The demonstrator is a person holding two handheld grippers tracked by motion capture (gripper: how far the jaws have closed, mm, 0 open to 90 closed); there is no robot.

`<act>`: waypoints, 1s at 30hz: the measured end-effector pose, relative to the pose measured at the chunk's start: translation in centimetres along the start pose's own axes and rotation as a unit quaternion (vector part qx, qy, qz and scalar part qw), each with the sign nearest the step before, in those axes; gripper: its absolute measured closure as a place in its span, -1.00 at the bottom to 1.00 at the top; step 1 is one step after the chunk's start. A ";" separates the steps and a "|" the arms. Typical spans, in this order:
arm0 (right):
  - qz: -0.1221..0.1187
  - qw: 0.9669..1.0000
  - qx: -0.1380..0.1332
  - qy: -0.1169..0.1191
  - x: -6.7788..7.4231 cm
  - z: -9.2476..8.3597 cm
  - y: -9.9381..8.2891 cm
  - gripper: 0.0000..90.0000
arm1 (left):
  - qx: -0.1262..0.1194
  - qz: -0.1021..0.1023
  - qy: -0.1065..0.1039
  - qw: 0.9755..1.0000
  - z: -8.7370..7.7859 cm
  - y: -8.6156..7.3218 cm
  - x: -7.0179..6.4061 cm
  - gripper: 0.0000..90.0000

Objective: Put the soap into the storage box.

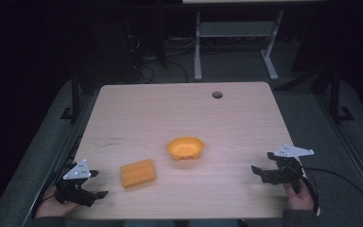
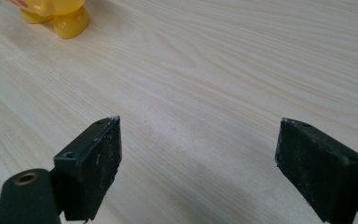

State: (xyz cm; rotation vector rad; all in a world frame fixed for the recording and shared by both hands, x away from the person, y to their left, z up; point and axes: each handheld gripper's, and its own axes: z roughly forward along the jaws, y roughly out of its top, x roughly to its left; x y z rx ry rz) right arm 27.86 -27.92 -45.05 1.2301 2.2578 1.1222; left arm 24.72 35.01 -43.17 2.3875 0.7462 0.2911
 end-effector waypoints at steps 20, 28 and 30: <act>-0.001 1.000 0.001 0.000 0.1 0.0 0.0 -0.69 | 0.005 0.029 -0.003 1.000 0.3 1.6 -0.7 -0.65; -0.003 1.000 0.003 0.003 0.3 0.1 0.0 -0.69 | 0.007 0.041 -0.006 0.999 0.4 2.4 -0.9 -0.65; -0.002 1.000 0.004 0.002 0.3 0.0 0.0 -0.69 | 0.008 0.044 -0.007 0.999 0.4 2.6 -1.0 -0.65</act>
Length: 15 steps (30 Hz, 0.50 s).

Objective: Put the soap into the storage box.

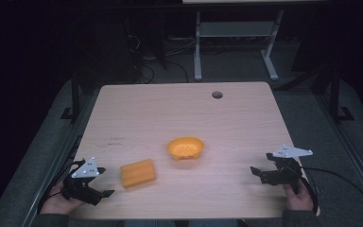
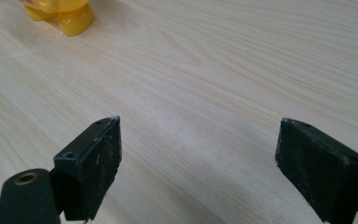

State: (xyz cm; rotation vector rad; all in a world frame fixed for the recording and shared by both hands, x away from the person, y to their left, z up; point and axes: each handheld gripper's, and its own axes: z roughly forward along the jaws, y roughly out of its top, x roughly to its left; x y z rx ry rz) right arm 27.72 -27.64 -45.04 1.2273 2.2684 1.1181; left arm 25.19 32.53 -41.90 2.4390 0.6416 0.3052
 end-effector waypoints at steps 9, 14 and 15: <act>0.003 1.000 0.000 -0.001 -0.1 0.0 -0.1 -0.69 | 0.008 0.015 -0.006 1.000 0.4 1.2 0.0 -0.65; 0.000 1.000 0.001 0.000 -0.1 0.0 -0.1 -0.69 | 0.012 0.024 -0.009 1.000 0.7 1.9 0.0 -0.65; 0.002 1.000 0.001 0.000 0.0 0.0 -0.1 -0.69 | 0.015 0.027 -0.010 0.999 0.8 2.1 -0.1 -0.65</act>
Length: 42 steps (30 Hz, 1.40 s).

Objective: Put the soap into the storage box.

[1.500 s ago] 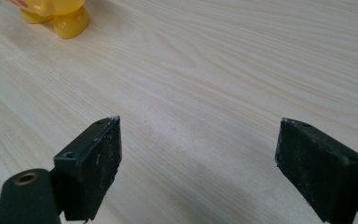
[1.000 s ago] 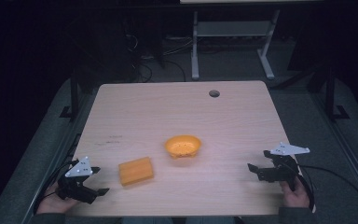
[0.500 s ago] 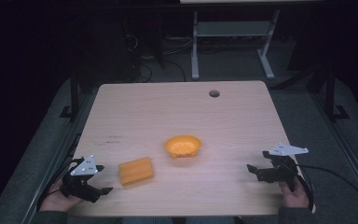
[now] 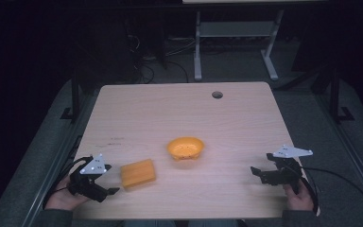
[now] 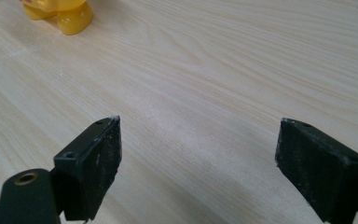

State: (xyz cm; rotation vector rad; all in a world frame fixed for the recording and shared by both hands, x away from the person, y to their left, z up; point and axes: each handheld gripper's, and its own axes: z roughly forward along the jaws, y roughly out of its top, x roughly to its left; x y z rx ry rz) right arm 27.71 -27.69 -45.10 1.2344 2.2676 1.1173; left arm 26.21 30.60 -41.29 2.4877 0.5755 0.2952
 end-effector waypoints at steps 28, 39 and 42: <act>-0.003 1.000 -0.001 0.002 -0.1 0.0 0.0 -0.69 | 0.020 0.035 -0.025 0.999 2.3 3.9 0.3 -0.65; -0.003 1.000 0.000 0.002 -0.1 0.1 0.0 -0.69 | 0.029 0.052 -0.033 0.998 3.2 5.1 0.5 -0.65; -0.003 1.000 0.001 0.002 -0.1 0.1 0.0 -0.69 | 0.032 0.051 -0.040 0.997 3.6 5.3 0.5 -0.65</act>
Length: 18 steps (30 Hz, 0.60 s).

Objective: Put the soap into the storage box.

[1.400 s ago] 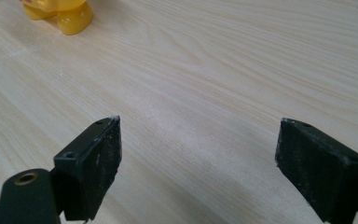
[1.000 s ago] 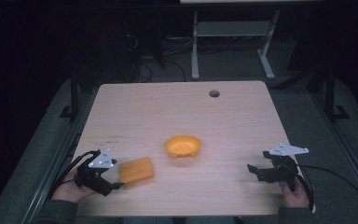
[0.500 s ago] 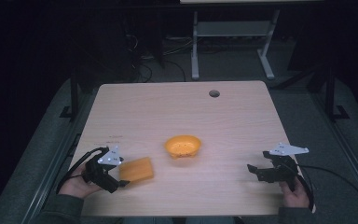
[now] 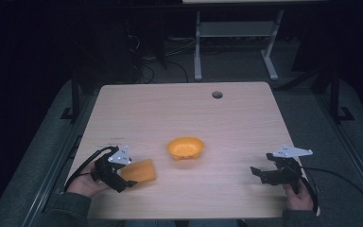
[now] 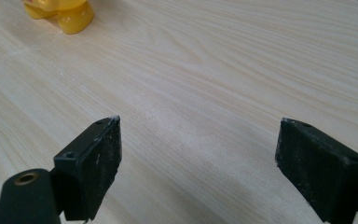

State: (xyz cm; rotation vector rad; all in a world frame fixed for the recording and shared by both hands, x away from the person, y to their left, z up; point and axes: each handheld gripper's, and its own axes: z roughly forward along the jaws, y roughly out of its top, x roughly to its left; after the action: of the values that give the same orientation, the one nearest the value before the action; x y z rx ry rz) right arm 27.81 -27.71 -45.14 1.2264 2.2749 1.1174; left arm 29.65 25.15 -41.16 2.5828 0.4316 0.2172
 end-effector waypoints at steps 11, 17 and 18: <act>0.000 1.000 0.001 0.001 0.0 0.0 0.0 -0.69 | 0.010 -0.007 -0.008 1.000 0.7 0.1 0.3 -0.65; 0.000 1.000 0.002 0.001 0.1 0.0 0.0 -0.69 | 0.017 -0.009 -0.013 1.000 1.4 0.2 0.4 -0.65; 0.000 1.000 0.003 0.002 0.1 0.0 0.0 -0.69 | 0.021 -0.006 -0.014 1.000 1.5 0.2 0.4 -0.65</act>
State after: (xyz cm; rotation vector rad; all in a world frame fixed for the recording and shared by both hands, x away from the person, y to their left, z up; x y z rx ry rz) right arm 27.80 -27.61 -45.13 1.2277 2.2822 1.1148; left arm 30.42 24.46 -42.28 2.6201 0.4458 0.1682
